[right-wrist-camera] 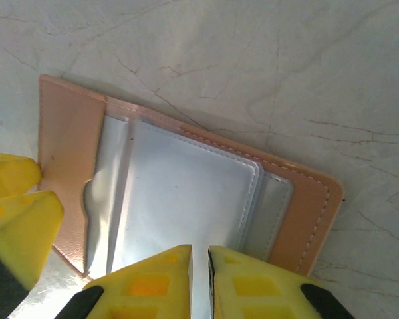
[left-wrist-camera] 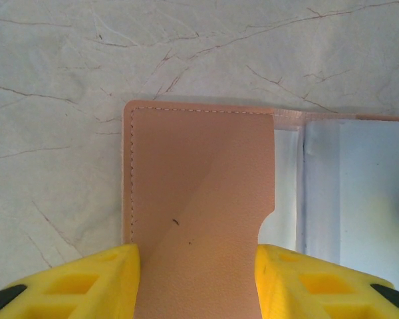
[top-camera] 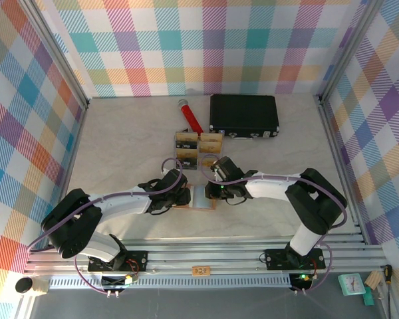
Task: Put the credit cards into the card holder
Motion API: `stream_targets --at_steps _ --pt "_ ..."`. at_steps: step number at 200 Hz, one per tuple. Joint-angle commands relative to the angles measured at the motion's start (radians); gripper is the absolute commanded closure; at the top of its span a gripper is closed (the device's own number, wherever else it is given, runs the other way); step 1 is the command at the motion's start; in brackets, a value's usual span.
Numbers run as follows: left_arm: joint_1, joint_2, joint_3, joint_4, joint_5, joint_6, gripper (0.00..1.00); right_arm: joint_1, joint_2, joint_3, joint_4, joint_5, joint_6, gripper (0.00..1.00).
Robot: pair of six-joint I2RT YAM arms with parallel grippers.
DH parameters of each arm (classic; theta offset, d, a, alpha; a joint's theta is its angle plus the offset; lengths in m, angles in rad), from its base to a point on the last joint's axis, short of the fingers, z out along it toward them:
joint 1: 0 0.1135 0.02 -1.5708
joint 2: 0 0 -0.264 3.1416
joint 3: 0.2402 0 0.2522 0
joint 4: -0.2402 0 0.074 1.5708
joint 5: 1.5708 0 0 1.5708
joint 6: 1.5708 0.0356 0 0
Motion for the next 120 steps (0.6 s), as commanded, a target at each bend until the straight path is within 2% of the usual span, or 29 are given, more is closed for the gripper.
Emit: stream_targets --at_steps 1,120 --pt "-0.006 0.0 -0.021 0.024 -0.001 -0.006 0.51 -0.006 0.023 0.033 0.026 -0.028 -0.009 0.85" --pt "-0.009 -0.069 -0.062 0.105 0.031 0.021 0.45 0.01 0.083 0.068 0.062 -0.064 0.024 0.86"
